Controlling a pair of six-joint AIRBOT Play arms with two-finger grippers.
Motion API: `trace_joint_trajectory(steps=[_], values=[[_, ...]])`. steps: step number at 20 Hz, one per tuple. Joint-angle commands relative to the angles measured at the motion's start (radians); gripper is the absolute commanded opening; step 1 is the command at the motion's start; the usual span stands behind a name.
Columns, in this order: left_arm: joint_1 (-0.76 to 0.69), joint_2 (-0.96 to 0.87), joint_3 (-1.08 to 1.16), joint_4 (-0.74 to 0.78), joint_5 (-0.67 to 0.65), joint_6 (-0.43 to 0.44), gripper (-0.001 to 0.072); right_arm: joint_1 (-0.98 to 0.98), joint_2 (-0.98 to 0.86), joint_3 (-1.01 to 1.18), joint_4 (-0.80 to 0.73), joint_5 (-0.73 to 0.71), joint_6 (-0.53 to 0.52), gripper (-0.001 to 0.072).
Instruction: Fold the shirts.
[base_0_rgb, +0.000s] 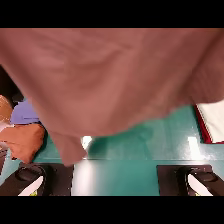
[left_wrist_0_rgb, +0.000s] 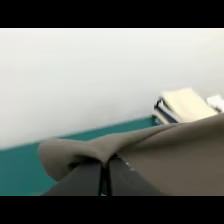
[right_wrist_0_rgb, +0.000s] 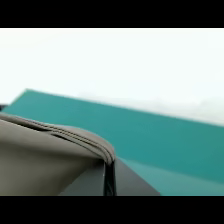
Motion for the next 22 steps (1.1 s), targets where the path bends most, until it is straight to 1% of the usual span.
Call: trace_joint_trajectory(steps=[1,2,4,6,8,9,11,13,15,16,17,18,20,22], values=[[0.001,-0.103,-0.101,-0.016,-0.151,0.003,0.0023,0.000,-0.180,0.077,-0.010,0.158,0.034,0.0018],[0.001,-0.147,-0.166,-0.016,-0.180,0.003,0.0023,0.000,-0.248,0.077,-0.010,0.203,0.034,0.0018],[0.001,-0.237,-0.319,-0.016,-0.183,0.003,0.0024,0.000,-0.410,0.077,-0.010,0.306,0.035,0.0018],[0.001,-0.338,-0.475,-0.016,-0.125,0.004,0.0023,0.011,-0.568,0.077,-0.010,0.359,0.034,0.0018],[0.001,-0.453,-0.583,-0.016,0.003,0.034,0.0024,0.021,-0.696,0.078,-0.010,0.329,0.029,0.0018],[0.001,-0.515,-0.599,-0.016,0.068,0.059,0.0024,0.021,-0.744,0.078,-0.009,0.296,0.029,0.0018],[0.001,-0.612,-0.583,-0.008,0.167,0.082,0.0024,0.021,-0.814,0.078,-0.009,0.225,0.030,0.0019],[0.001,-0.662,-0.556,0.004,0.256,0.081,0.0024,0.019,-0.850,0.078,-0.009,0.170,0.030,0.0019],[0.001,-0.669,-0.536,0.012,0.333,0.081,0.0034,0.018,-0.856,0.078,-0.009,0.129,0.030,0.0020],[0.001,-0.669,-0.517,0.014,0.334,0.081,0.0244,0.015,-0.855,0.079,-0.002,0.117,0.030,0.0082],[0.001,-0.668,-0.494,0.023,0.311,0.080,0.0453,0.013,-0.850,0.080,0.013,0.118,0.030,0.0313],[0.005,-0.666,-0.463,0.043,0.253,0.081,0.0480,0.003,-0.840,0.080,0.035,0.129,0.029,0.0371],[0.041,-0.664,-0.396,0.043,0.077,0.074,0.0480,-0.019,-0.808,0.079,0.076,0.192,0.013,0.0370],[0.101,-0.636,-0.391,0.034,-0.083,0.074,0.0479,-0.045,-0.753,0.060,0.077,0.282,-0.020,0.0369]])
